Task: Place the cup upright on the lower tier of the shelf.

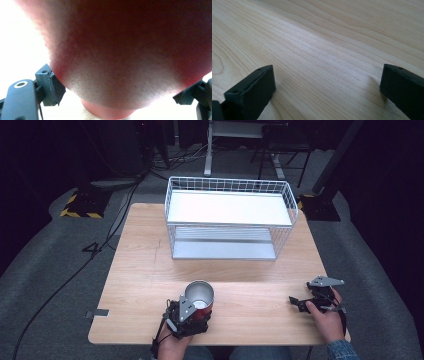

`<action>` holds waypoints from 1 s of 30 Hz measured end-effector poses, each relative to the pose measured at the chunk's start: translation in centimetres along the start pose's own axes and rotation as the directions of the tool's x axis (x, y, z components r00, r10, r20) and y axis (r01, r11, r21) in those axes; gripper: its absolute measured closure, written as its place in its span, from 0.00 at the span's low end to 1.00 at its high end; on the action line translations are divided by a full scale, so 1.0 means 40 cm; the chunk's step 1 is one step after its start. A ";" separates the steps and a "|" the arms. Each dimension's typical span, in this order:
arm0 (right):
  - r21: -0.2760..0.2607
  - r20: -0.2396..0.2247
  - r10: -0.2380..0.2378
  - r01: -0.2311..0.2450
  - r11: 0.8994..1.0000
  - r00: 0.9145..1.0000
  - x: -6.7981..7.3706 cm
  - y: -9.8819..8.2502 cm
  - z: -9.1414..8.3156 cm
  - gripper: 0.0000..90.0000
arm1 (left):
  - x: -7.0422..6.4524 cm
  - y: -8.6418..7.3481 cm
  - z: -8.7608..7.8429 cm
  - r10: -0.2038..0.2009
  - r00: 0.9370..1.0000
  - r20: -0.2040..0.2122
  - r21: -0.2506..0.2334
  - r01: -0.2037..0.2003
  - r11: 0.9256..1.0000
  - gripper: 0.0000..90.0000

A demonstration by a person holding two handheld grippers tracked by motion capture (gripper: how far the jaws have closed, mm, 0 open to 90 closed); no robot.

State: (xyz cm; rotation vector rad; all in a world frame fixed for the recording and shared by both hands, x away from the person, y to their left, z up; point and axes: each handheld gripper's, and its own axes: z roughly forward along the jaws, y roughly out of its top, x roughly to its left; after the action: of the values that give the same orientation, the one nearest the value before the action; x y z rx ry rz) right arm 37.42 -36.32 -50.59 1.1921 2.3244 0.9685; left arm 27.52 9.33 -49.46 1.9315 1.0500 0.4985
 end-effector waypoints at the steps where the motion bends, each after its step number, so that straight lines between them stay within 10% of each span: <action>1: 0.001 0.000 -0.002 0.002 1.000 1.000 0.000 0.000 0.000 0.00 | 0.000 0.000 -0.001 0.002 1.000 -0.006 0.001 -0.002 1.000 0.19; 30: -0.001 -0.003 -0.004 0.004 1.000 1.000 0.000 0.000 0.000 0.00 | 0.017 0.112 -0.039 0.037 0.998 0.058 0.037 -0.039 0.999 0.19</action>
State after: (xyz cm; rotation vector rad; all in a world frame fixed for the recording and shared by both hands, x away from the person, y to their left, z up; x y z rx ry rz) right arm 37.42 -36.31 -50.60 1.1864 2.3274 0.9700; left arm 29.01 9.42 -44.92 1.9909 0.9941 0.4443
